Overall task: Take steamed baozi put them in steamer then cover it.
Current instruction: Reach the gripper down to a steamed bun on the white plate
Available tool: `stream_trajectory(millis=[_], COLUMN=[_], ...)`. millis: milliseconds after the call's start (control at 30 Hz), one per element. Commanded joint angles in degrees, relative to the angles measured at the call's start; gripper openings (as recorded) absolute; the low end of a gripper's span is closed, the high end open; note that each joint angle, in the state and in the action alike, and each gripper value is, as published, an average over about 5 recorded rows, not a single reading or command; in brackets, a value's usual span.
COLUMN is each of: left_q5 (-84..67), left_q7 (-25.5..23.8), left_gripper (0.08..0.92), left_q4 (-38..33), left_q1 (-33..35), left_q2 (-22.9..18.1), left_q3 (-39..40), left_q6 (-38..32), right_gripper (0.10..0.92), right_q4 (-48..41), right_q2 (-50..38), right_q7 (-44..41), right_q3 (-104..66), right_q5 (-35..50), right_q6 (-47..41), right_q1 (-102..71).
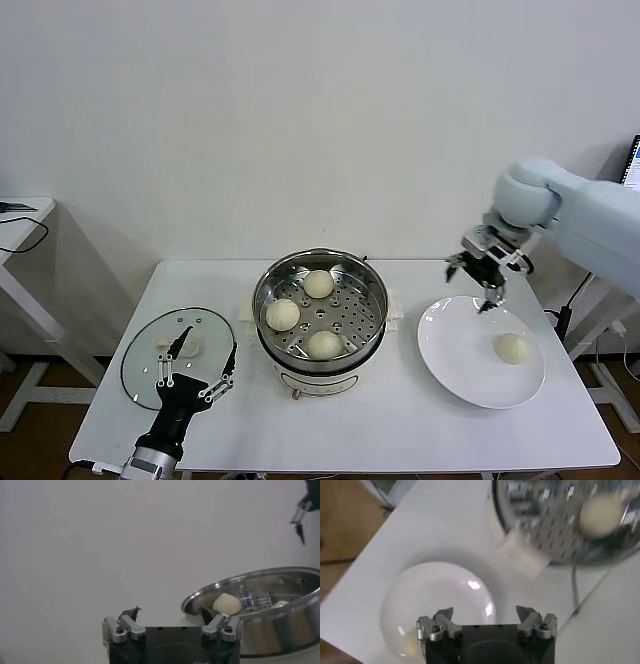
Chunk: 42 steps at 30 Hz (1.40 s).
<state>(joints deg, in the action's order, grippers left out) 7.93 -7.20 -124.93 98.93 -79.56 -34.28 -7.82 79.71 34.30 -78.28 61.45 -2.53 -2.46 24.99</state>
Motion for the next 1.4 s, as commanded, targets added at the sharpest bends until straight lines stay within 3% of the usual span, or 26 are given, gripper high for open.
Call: stream_trajectory(millis=[33,333,1400], left_q5=[0.23,0.5,0.89], left_q7=[0.1,0.27,0.39], left_gripper=[0.823,0.823,0.823], left_q4=[-0.12,-0.2,0.44], left_q1=[0.12,0.29,0.19], left_q2=[-0.05,-0.15,-0.46], left_q3=[0.36,0.7,0.89], left_q6=[0.03,0.19,0.01], right_gripper=[0.823,0.823,0.823], right_q4=[-10.34,-15.62,-20.22], right_q2=[-5.37,-2.83,2.58], right_q7=[0.75,4.01,7.52], right_q3=[-16.49,-27.03,-33.82], right_q5=[-5.9,-12.57,-19.44], right_q6=[-6.91,-3.04,-1.25], right_q1=[-19.68,-29.12,-36.5])
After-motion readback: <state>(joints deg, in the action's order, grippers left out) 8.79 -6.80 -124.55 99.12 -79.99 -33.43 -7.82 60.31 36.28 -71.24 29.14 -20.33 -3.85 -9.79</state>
